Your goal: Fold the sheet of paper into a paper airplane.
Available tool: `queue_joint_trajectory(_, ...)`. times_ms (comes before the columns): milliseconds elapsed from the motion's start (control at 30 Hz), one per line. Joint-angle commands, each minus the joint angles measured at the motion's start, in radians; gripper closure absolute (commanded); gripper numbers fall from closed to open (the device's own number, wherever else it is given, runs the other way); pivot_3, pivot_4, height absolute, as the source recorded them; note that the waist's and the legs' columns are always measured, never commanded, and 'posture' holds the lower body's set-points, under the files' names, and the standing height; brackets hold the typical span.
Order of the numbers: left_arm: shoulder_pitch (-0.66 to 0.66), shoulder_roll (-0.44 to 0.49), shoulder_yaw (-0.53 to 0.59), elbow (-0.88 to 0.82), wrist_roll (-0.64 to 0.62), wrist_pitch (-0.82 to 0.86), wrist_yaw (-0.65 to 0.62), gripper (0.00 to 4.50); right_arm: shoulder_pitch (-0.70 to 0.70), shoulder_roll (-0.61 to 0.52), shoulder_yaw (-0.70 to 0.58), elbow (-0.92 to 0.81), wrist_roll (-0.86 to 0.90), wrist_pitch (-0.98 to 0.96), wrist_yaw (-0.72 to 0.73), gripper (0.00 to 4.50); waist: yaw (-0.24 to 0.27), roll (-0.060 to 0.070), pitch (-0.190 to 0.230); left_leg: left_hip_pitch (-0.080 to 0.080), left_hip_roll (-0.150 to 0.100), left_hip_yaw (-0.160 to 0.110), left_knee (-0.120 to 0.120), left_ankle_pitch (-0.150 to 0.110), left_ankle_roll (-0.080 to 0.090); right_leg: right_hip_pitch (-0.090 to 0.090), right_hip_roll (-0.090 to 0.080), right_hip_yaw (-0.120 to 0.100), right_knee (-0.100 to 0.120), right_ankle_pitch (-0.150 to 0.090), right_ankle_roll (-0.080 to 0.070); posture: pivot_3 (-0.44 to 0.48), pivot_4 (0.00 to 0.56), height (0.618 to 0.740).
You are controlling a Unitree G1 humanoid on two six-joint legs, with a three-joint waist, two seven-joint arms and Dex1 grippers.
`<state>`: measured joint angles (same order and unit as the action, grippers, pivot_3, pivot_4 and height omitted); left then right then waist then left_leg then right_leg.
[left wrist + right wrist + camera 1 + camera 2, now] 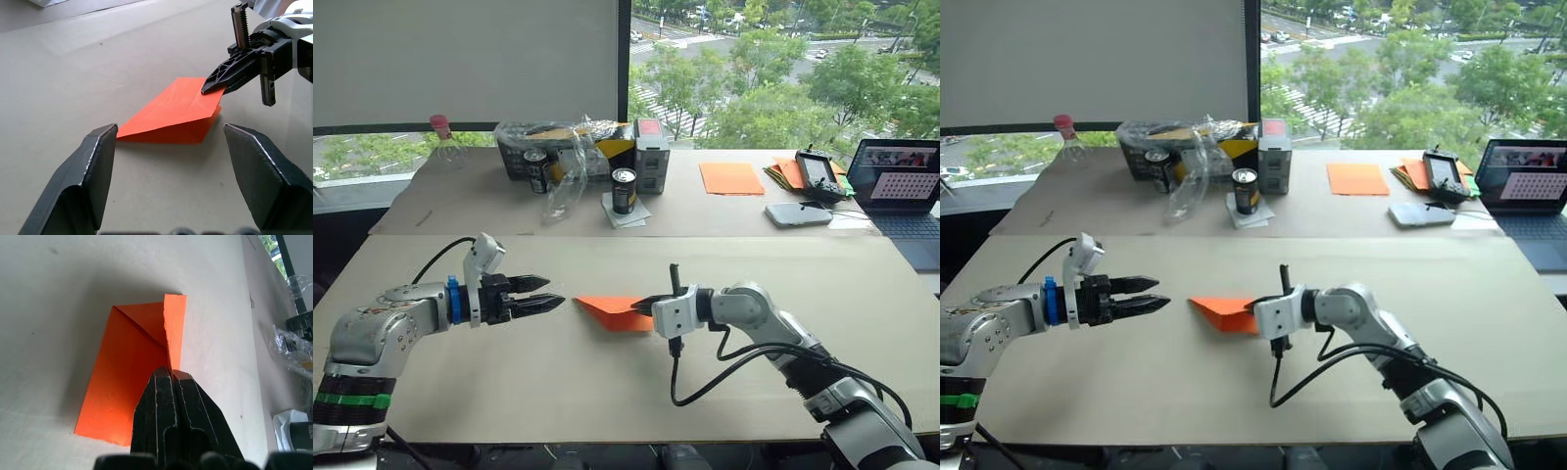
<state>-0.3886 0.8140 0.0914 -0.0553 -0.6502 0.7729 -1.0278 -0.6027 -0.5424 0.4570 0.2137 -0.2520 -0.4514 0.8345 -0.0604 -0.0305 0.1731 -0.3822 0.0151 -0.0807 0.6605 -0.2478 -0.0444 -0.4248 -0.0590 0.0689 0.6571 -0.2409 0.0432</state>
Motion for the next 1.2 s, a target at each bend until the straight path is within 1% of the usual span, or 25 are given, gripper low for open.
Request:
queue_joint_trajectory(33, -0.039, -0.026, -0.034, 0.016, 0.039, -0.117, -0.075, 2.21, 0.022, 0.001, -0.021, -0.079, 0.03, -0.017, 0.01, 4.5, 0.0, 0.0, 0.0, 0.0, 0.0, 0.0, 0.0, 0.0, 0.0, 0.0, 0.0, 0.0, 0.0, 0.0, 0.0, 0.0, 0.15, 0.73)
queue_joint_trajectory(100, -0.048, -0.032, -0.064, 0.028, 0.063, -0.157, -0.117, 2.84, 0.038, 0.001, -0.023, -0.103, 0.027, -0.012, 0.012, 4.5, -0.001, 0.0, 0.0, 0.0, 0.0, 0.0, 0.0, 0.0, 0.0, 0.0, 0.0, 0.0, 0.0, 0.0, 0.0, 0.0, 0.15, 0.73)
queue_joint_trajectory(133, -0.062, -0.044, -0.08, 0.046, 0.066, -0.17, -0.14, 3.03, 0.047, -0.002, -0.024, -0.112, 0.027, -0.015, 0.013, 4.5, -0.001, 0.0, 0.0, 0.0, 0.0, 0.0, 0.0, 0.0, 0.0, 0.0, 0.0, 0.0, 0.0, 0.0, 0.0, 0.0, 0.15, 0.73)
queue_joint_trajectory(167, -0.076, -0.056, -0.096, 0.065, 0.077, -0.19, -0.16, 3.57, 0.055, -0.005, -0.025, -0.118, 0.027, -0.017, 0.014, 4.5, 0.0, 0.0, 0.0, 0.0, 0.0, 0.0, 0.0, 0.0, 0.0, 0.0, 0.0, 0.0, 0.0, 0.0, 0.0, 0.0, 0.15, 0.73)
queue_joint_trajectory(200, -0.085, -0.063, -0.105, 0.078, 0.084, -0.202, -0.173, 3.92, 0.06, -0.006, -0.026, -0.123, 0.027, -0.018, 0.015, 4.5, 0.001, 0.0, 0.0, 0.0, 0.0, 0.0, 0.0, 0.0, 0.0, 0.0, 0.0, 0.0, 0.0, 0.0, 0.0, 0.0, 0.15, 0.73)
queue_joint_trajectory(233, -0.098, -0.077, -0.127, 0.101, 0.127, -0.256, -0.172, 4.29, 0.065, -0.01, -0.028, -0.125, 0.024, -0.012, 0.016, 4.5, 0.001, 0.0, 0.0, 0.0, 0.0, 0.0, 0.0, 0.0, 0.0, 0.0, 0.0, 0.0, 0.0, 0.0, 0.0, 0.0, 0.15, 0.73)
queue_joint_trajectory(267, -0.109, -0.09, -0.157, 0.13, 0.176, -0.317, -0.174, 4.48, 0.068, -0.012, -0.03, -0.127, 0.02, -0.009, 0.017, 4.5, 0.003, 0.0, 0.0, 0.0, 0.0, 0.0, 0.0, 0.0, 0.0, 0.0, 0.0, 0.0, 0.0, 0.0, 0.0, 0.0, 0.15, 0.73)
queue_joint_trajectory(367, -0.133, -0.126, -0.221, 0.206, 0.28, -0.452, -0.186, 4.48, 0.074, -0.015, -0.032, -0.137, 0.018, -0.003, 0.02, 4.5, 0.01, 0.0, 0.0, 0.0, -0.001, 0.0, 0.001, 0.0, 0.0, 0.001, 0.0, 0.0, 0.0, 0.0, 0.0, 0.0, 0.15, 0.73)
queue_joint_trajectory(500, -0.145, -0.195, -0.279, 0.323, 0.365, -0.577, -0.194, 4.48, 0.089, -0.016, -0.034, -0.151, 0.025, 0.026, 0.025, 4.5, 0.014, 0.0, 0.0, 0.0, 0.0, 0.0, 0.001, 0.0, 0.0, 0.001, 0.0, 0.0, -0.001, 0.0, 0.0, 0.0, 0.15, 0.73)
queue_joint_trajectory(600, -0.127, -0.224, -0.315, 0.387, 0.424, -0.661, -0.205, 4.48, 0.102, -0.014, -0.036, -0.167, 0.033, 0.055, 0.036, 4.5, 0.015, 0.0, 0.0, 0.0, -0.001, 0.0, 0.001, 0.0, 0.0, 0.001, 0.0, 0.0, 0.0, 0.0, 0.0, 0.0, 0.15, 0.73)
queue_joint_trajectory(733, -0.108, -0.253, -0.293, 0.412, 0.414, -0.648, -0.197, 4.48, 0.119, -0.015, -0.049, -0.204, 0.049, 0.109, 0.051, 4.5, 0.016, 0.0, 0.0, 0.0, -0.001, 0.0, 0.001, 0.0, 0.0, 0.001, 0.0, 0.0, 0.0, 0.0, 0.0, 0.0, 0.15, 0.73)
queue_joint_trajectory(867, -0.089, -0.247, -0.302, 0.441, 0.447, -0.678, -0.199, 4.48, 0.135, -0.007, -0.054, -0.258, 0.109, 0.209, 0.092, 4.5, 0.016, 0.0, 0.0, 0.001, 0.0, 0.0, 0.001, 0.0, 0.0, 0.002, 0.0, 0.0, 0.0, 0.0, 0.0, 0.0, 0.15, 0.73)
queue_joint_trajectory(1033, -0.077, -0.243, -0.315, 0.44, 0.45, -0.686, -0.227, 4.48, 0.157, 0.009, -0.045, -0.335, 0.197, 0.431, 0.171, 4.5, 0.017, 0.0, 0.0, 0.001, -0.001, 0.0, 0.001, 0.0, 0.0, 0.002, 0.0, 0.0, 0.0, 0.0, 0.0, 0.0, 0.15, 0.73)
queue_joint_trajectory(1133, -0.067, -0.241, -0.333, 0.434, 0.459, -0.691, -0.251, 4.48, 0.139, 0.046, -0.041, -0.341, 0.245, 0.567, 0.2, 4.5, 0.014, 0.0, -0.001, 0.002, 0.0, 0.0, 0.001, 0.0, 0.0, 0.003, 0.0, 0.0, 0.0, 0.0, 0.0, 0.0, 0.15, 0.73)
queue_joint_trajectory(1200, -0.068, -0.234, -0.354, 0.442, 0.483, -0.72, -0.272, 4.48, 0.111, 0.055, -0.036, -0.349, 0.289, 0.68, 0.251, 4.5, 0.013, 0.0, -0.001, 0.003, 0.0, 0.0, 0.001, 0.0, 0.001, 0.004, 0.0, 0.0, 0.0, 0.0, 0.0, 0.0, 0.15, 0.73)
